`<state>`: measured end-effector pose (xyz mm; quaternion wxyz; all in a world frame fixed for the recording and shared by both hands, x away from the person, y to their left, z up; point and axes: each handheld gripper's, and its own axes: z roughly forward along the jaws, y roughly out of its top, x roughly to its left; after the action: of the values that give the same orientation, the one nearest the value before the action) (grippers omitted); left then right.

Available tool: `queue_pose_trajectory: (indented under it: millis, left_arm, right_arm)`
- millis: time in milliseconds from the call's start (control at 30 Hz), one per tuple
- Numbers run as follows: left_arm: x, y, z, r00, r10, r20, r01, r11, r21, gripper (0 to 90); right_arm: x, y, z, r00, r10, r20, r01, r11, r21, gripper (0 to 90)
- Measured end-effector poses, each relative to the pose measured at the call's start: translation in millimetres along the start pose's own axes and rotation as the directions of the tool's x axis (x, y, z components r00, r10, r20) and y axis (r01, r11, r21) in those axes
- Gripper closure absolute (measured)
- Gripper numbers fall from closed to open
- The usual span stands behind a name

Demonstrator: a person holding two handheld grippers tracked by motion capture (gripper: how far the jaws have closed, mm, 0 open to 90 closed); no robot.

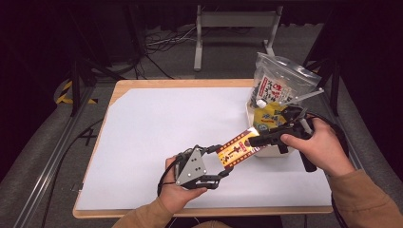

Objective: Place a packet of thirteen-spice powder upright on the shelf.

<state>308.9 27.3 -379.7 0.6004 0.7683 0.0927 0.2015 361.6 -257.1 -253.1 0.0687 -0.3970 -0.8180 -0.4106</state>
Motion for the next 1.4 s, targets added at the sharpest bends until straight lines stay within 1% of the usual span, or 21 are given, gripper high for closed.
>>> queue_pose_trajectory:
  millis: [67, 133, 200, 367, 433, 500, 533, 567, 633, 700, 767, 867, 900, 933, 1000, 1133, 1167, 1233, 1300, 1333, 1400]
  left_arm:
    - [-0.3, -1.0, 0.9, 0.9999, 0.014, -0.006, -0.014, 0.9998, 0.015, 32.6]
    - [0.6, -3.0, 2.9, 1.0, 0.004, 0.001, -0.004, 0.9997, 0.024, 32.4]
    - [0.7, -4.1, 4.1, 0.9999, 0.011, -0.003, -0.01, 0.9993, 0.035, 31.8]
    - [1.6, -5.3, 5.7, 1.0, 0.001, 0.002, -0.001, 0.9987, 0.052, 29.9]
    - [2.1, -6.3, 7.5, 0.9998, -0.007, 0.021, 0.006, 0.9981, 0.061, 29.2]
    - [4.5, -8.6, 9.6, 0.9981, -0.031, 0.054, 0.027, 0.9976, 0.064, 28.6]
    - [6.2, -10.0, 10.9, 0.9963, -0.043, 0.074, 0.038, 0.9973, 0.063, 28.4]
    - [7.3, -11.1, 12.0, 0.994, -0.059, 0.092, 0.053, 0.9958, 0.075, 27.8]
    - [9.0, -13.3, 13.6, 0.9919, -0.075, 0.102, 0.065, 0.9931, 0.098, 23.9]
    - [11.7, -13.9, 14.4, 0.9886, -0.092, 0.12, 0.078, 0.9904, 0.114, 20.9]
    - [14.8, -13.3, 12.9, 0.9878, -0.101, 0.119, 0.088, 0.99, 0.111, 20.6]
    - [18.8, -12.4, 10.3, 0.988, -0.1, 0.118, 0.086, 0.9894, 0.117, 20.6]
    - [22.0, -12.4, 7.4, 0.9883, -0.106, 0.109, 0.093, 0.9886, 0.119, 20.5]
    - [22.0, -12.4, 7.4, 0.9883, -0.106, 0.109, 0.093, 0.9886, 0.119, 20.5]
    - [27.0, -13.1, 4.2, 0.9882, -0.107, 0.109, 0.092, 0.9868, 0.133, 20.2]
    - [34.1, -16.2, -2.3, 0.9871, -0.123, 0.103, 0.106, 0.9821, 0.156, 20.2]
    - [35.6, -16.8, -4.0, 0.9866, -0.128, 0.101, 0.111, 0.9813, 0.157, 20.3]
    - [37.8, -17.5, -7.4, 0.9868, -0.136, 0.088, 0.121, 0.98, 0.158, 20.4]
    - [41.3, -17.8, -13.0, 0.9886, -0.131, 0.074, 0.118, 0.98, 0.16, 20.7]
    - [41.3, -17.8, -13.0, 0.9886, -0.131, 0.074, 0.118, 0.98, 0.16, 21.5]
    - [44.0, -18.0, -18.5, 0.9897, -0.126, 0.067, 0.113, 0.9789, 0.17, 22.4]
  right_arm:
    - [0.8, 0.0, 0.1, 1.0, -0.009, -0.005, 0.009, 1.0, 0.003, 60.4]
    - [2.1, -0.4, 0.5, 0.9999, -0.015, -0.003, 0.015, 1.0, 0.0, 62.2]
    - [5.7, -0.5, 1.0, 0.9997, -0.023, 0.001, 0.023, 1.0, -0.003, 64.0]
    - [11.9, 0.5, 2.8, 0.9988, -0.049, 0.008, 0.049, 0.999, 0.002, 67.1]
    - [15.2, 0.4, 3.1, 0.9978, -0.066, 0.01, 0.065, 0.998, 0.003, 68.0]
    - [18.0, 0.6, 4.4, 0.9968, -0.078, 0.018, 0.078, 0.997, 0.011, 68.9]
    - [18.9, 0.8, 4.7, 0.9959, -0.087, 0.024, 0.087, 0.996, 0.013, 69.1]
    - [19.7, 1.2, 5.0, 0.9942, -0.102, 0.034, 0.101, 0.995, 0.017, 69.3]
    - [22.1, 1.9, 4.7, 0.989, -0.135, 0.06, 0.134, 0.991, 0.028, 69.3]
    - [23.1, 3.3, 2.4, 0.9865, -0.155, 0.055, 0.153, 0.988, 0.025, 69.3]
    - [24.8, 5.3, -0.6, 0.9805, -0.186, 0.064, 0.184, 0.982, 0.039, 69.3]
    - [27.2, 7.8, -4.8, 0.9698, -0.231, 0.078, 0.228, 0.973, 0.048, 69.3]
    - [28.0, 8.4, -6.2, 0.9653, -0.246, 0.088, 0.242, 0.969, 0.052, 69.3]
    - [28.0, 8.4, -6.2, 0.9653, -0.246, 0.088, 0.242, 0.969, 0.052, 69.3]
    - [29.5, 9.4, -9.2, 0.9535, -0.281, 0.108, 0.276, 0.959, 0.066, 69.2]
    - [29.5, 11.3, -16.3, 0.9339, -0.331, 0.134, 0.322, 0.943, 0.086, 69.2]
    - [28.8, 12.1, -18.5, 0.9267, -0.348, 0.142, 0.338, 0.937, 0.09, 69.2]
    - [27.5, 13.8, -21.8, 0.9174, -0.368, 0.152, 0.356, 0.929, 0.099, 69.2]
    - [26.9, 15.4, -25.2, 0.9096, -0.382, 0.163, 0.368, 0.923, 0.109, 69.2]
    - [26.9, 15.4, -25.2, 0.9096, -0.382, 0.163, 0.368, 0.923, 0.109, 69.2]
    - [26.1, 17.5, -28.9, 0.9057, -0.387, 0.172, 0.372, 0.921, 0.117, 69.2]
